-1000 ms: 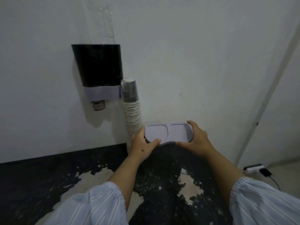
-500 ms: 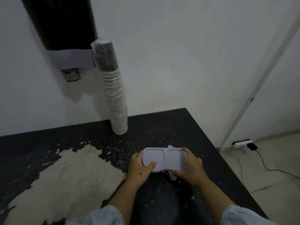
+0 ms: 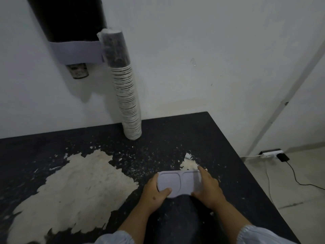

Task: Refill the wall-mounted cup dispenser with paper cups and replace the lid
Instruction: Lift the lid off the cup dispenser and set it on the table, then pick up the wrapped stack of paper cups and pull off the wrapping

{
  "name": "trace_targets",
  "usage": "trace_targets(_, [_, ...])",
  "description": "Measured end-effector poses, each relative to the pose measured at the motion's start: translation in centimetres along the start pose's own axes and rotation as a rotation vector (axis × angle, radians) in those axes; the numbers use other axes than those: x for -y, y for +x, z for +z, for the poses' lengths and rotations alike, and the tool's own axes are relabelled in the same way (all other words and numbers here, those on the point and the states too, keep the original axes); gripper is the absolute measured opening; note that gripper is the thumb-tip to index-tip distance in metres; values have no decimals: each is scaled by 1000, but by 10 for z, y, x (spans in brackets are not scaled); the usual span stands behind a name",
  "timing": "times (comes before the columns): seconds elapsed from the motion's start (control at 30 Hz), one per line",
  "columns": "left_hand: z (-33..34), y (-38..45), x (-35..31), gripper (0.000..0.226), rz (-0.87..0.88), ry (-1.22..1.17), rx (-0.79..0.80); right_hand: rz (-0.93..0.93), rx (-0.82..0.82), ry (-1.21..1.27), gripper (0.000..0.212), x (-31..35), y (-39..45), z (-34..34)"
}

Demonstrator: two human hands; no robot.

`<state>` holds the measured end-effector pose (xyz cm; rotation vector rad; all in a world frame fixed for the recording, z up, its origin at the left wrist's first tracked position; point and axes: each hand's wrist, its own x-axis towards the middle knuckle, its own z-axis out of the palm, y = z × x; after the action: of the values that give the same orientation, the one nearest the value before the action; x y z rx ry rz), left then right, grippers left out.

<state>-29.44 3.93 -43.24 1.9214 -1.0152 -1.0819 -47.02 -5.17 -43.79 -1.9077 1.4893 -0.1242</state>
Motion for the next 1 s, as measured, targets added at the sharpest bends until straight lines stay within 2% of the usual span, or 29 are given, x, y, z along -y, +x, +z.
trace_targets(0.13, [-10, 7, -5, 75, -79, 44, -22, -21, -4, -39, 101, 12, 8, -6])
trace_targets(0.2, [-17, 11, -11, 80, -75, 39, -45, -54, -30, -31, 96, 23, 14, -12])
trace_targets(0.4, [-53, 26, -33, 78, -2, 64, -92, -230, -94, 25, 89, 72, 31, -25])
trace_targets(0.67, [-121, 52, -65, 77, 99, 95, -216, -360, -71, 7, 89, 153, 66, -32])
trace_targets(0.83, [-159, 69, -88, 54, 266, 62, -301, -448, -57, 80, 93, 207, 94, -38])
trace_targets(1.0, [-187, 88, -103, 61, 351, 40, -318, -521, -76, 220, 92, 252, 115, -37])
